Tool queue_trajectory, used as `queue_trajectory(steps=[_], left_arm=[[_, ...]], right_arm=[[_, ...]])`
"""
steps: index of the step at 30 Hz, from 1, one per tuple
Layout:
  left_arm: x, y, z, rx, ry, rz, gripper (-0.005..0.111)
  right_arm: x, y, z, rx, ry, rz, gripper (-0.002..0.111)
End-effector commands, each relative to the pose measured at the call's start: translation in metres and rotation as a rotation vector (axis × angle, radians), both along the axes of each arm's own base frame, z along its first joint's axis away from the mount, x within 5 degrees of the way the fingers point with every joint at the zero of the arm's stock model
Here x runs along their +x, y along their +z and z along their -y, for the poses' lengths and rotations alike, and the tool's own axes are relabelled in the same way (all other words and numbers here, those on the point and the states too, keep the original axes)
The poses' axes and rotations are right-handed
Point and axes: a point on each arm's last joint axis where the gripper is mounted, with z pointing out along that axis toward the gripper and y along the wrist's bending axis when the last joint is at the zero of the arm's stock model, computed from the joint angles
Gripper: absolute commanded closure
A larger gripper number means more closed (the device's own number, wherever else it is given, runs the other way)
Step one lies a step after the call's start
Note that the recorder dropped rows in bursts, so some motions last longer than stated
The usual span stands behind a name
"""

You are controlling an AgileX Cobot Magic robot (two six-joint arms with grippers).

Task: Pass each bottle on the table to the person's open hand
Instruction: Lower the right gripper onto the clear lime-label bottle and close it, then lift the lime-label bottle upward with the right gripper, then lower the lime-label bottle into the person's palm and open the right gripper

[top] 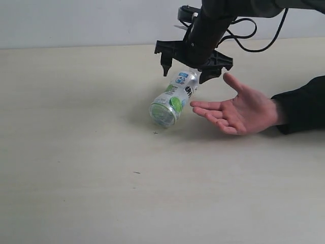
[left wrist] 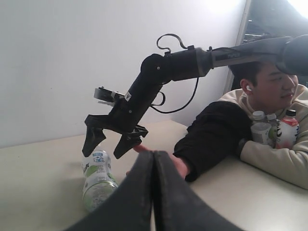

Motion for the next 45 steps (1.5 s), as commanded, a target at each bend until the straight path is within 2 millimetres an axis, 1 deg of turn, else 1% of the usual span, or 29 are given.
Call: queue_trajectory(steps=[1, 6, 9, 11, 12, 14, 17, 19, 20, 22, 23, 25, 27, 28, 31, 33, 35, 37, 39, 42, 45], left_arm=[[0.000, -0.001, 0.000, -0.001, 0.003, 0.002, 0.106], [0.000, -0.001, 0.000, -0.001, 0.003, 0.002, 0.106], [0.000, -0.001, 0.000, -0.001, 0.003, 0.002, 0.106], [0.000, -0.001, 0.000, -0.001, 0.003, 0.002, 0.106], [0.000, -0.001, 0.000, -0.001, 0.003, 0.002, 0.106], [0.000, -0.001, 0.000, -0.001, 0.003, 0.002, 0.106], [0.000, -0.001, 0.000, -0.001, 0.003, 0.002, 0.106], [0.000, -0.001, 0.000, -0.001, 0.003, 0.002, 0.106], [0.000, -0.001, 0.000, -0.001, 0.003, 0.002, 0.106], [0.000, -0.001, 0.000, -0.001, 0.003, 0.002, 0.106], [0.000, -0.001, 0.000, -0.001, 0.003, 0.002, 0.106], [0.000, -0.001, 0.000, -0.001, 0.003, 0.002, 0.106], [0.000, -0.001, 0.000, -0.001, 0.003, 0.002, 0.106], [0.000, -0.001, 0.000, -0.001, 0.003, 0.002, 0.106], [0.000, -0.001, 0.000, -0.001, 0.003, 0.002, 0.106], [0.000, -0.001, 0.000, -0.001, 0.003, 0.002, 0.106], [0.000, -0.001, 0.000, -0.001, 0.003, 0.002, 0.106], [0.000, -0.001, 0.000, -0.001, 0.003, 0.002, 0.106], [0.000, -0.001, 0.000, -0.001, 0.003, 0.002, 0.106], [0.000, -0.001, 0.000, -0.001, 0.003, 0.002, 0.106], [0.000, -0.001, 0.000, -0.001, 0.003, 0.002, 0.106]], right_arm=[[0.004, -0.011, -0.002, 0.001, -0.004, 0.002, 0.025], [0.007, -0.030, -0.006, 0.024, -0.020, -0.015, 0.025], [0.009, -0.036, -0.008, 0.043, -0.025, -0.012, 0.025], [0.009, -0.040, -0.010, 0.057, -0.006, -0.009, 0.028], [0.010, -0.040, -0.011, 0.063, -0.004, -0.004, 0.031], [0.011, -0.040, -0.011, 0.067, -0.006, 0.006, 0.042], [0.014, -0.036, -0.013, 0.091, -0.016, 0.023, 0.064], [0.018, -0.028, -0.015, 0.098, -0.005, 0.043, 0.083], [0.019, -0.023, -0.016, 0.097, 0.016, 0.061, 0.090], [0.021, -0.008, -0.023, 0.123, 0.073, 0.088, 0.108], [0.021, 0.001, -0.028, 0.139, 0.103, 0.109, 0.108], [0.021, 0.029, -0.032, 0.163, 0.168, 0.147, 0.108], [0.016, 0.054, -0.031, 0.144, 0.231, 0.142, 0.108], [0.013, 0.067, -0.026, 0.106, 0.254, 0.131, 0.108], [0.001, 0.094, -0.003, -0.082, 0.290, 0.090, 0.108], [-0.008, 0.109, 0.011, -0.195, 0.283, 0.055, 0.108], [-0.013, 0.121, 0.020, -0.237, 0.277, 0.085, 0.108], [-0.022, 0.128, 0.029, -0.251, 0.271, 0.084, 0.108], [-0.032, 0.128, 0.037, -0.262, 0.267, 0.060, 0.108], [-0.050, 0.119, 0.049, -0.282, 0.274, -0.001, 0.108], [-0.069, 0.100, 0.058, -0.307, 0.310, -0.067, 0.108]])
